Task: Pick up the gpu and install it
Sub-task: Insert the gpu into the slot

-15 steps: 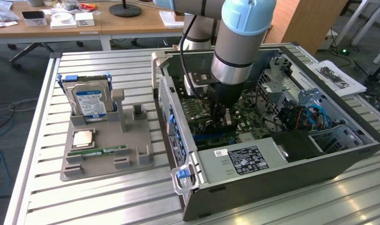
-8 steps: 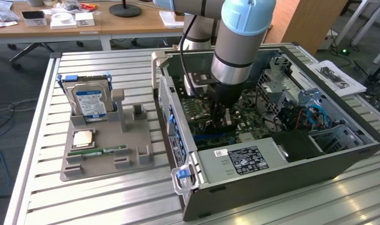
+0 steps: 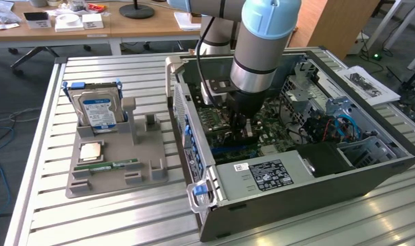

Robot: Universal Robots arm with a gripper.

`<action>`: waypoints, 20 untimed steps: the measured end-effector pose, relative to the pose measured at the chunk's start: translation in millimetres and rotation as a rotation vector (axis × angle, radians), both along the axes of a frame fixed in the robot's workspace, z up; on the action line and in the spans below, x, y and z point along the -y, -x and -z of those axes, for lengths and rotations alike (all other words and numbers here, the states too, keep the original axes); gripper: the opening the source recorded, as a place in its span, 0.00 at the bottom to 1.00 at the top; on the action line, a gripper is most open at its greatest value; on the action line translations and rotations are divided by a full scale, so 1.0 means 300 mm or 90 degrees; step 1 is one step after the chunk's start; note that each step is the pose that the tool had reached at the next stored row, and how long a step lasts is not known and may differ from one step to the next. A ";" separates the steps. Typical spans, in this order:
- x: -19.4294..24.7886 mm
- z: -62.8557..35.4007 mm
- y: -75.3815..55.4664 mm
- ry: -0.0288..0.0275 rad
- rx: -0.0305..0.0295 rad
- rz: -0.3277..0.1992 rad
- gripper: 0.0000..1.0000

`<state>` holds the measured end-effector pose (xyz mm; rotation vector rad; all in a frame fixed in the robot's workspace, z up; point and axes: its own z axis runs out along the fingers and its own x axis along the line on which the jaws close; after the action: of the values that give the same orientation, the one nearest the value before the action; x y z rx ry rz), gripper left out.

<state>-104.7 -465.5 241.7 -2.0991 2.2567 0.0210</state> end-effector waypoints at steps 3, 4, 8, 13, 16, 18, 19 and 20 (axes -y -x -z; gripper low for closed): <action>0.000 0.000 0.000 0.0000 0.0000 0.000 0.27; 0.000 0.000 0.000 0.0000 0.0000 0.000 0.27; 0.000 0.000 0.000 0.0000 0.0000 0.000 0.27; 0.000 0.000 0.000 0.0000 0.0000 0.000 0.27; 0.000 -0.001 0.000 0.0000 0.0000 0.000 0.27; -0.001 -0.008 0.000 -0.0012 0.0006 0.000 0.27; 0.000 -0.013 0.000 -0.0008 0.0004 0.000 0.27; 0.000 -0.015 0.000 -0.0003 0.0001 0.000 0.27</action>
<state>-104.6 -465.4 246.2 -2.0988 2.2564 0.0212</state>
